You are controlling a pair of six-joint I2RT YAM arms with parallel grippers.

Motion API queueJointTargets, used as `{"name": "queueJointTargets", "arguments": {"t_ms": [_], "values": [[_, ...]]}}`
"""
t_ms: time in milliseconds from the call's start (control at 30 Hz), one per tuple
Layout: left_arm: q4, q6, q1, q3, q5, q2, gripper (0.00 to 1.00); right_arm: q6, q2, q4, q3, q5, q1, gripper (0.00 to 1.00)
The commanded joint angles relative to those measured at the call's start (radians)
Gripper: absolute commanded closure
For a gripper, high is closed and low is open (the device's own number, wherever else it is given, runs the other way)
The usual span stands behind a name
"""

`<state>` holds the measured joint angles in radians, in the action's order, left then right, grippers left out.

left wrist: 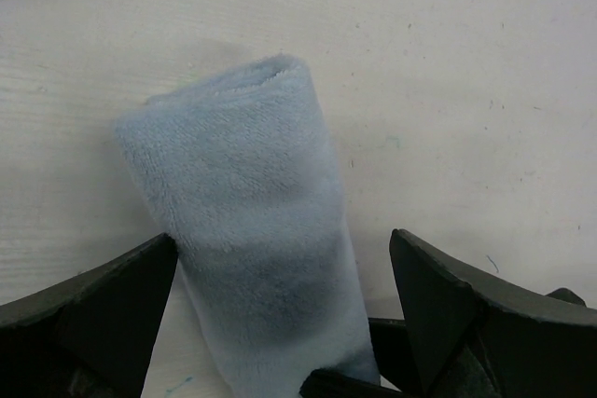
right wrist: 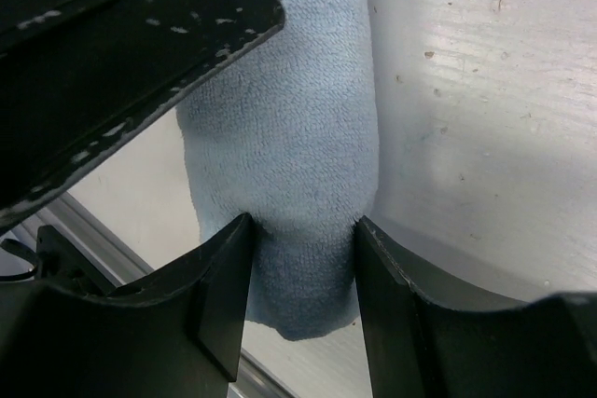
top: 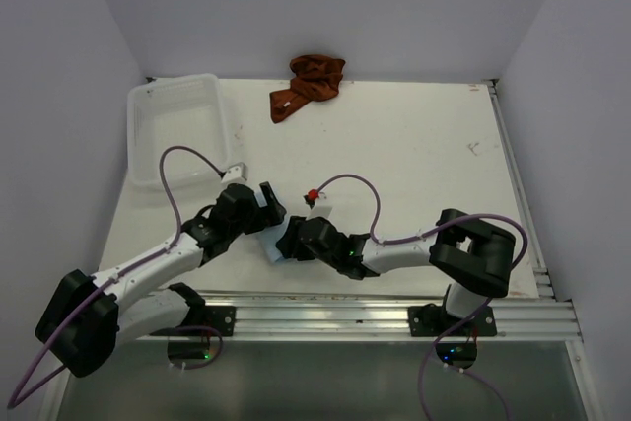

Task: Roll the towels
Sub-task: Roll the towel

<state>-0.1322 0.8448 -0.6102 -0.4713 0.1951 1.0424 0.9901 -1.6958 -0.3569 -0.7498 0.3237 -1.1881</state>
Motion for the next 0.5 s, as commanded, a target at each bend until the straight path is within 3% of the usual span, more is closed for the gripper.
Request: {"name": "queueJointTargets", "arguments": {"t_ms": [0, 467], "values": [[0.057, -0.006, -0.003, -0.049, 0.033, 0.065, 0.0, 0.021, 0.004, -0.045, 0.021, 0.021, -0.001, 0.51], [0.083, -0.035, -0.002, -0.092, 0.052, 0.22, 0.0, 0.016, -0.013, -0.088, 0.033, -0.008, -0.001, 0.5]]}}
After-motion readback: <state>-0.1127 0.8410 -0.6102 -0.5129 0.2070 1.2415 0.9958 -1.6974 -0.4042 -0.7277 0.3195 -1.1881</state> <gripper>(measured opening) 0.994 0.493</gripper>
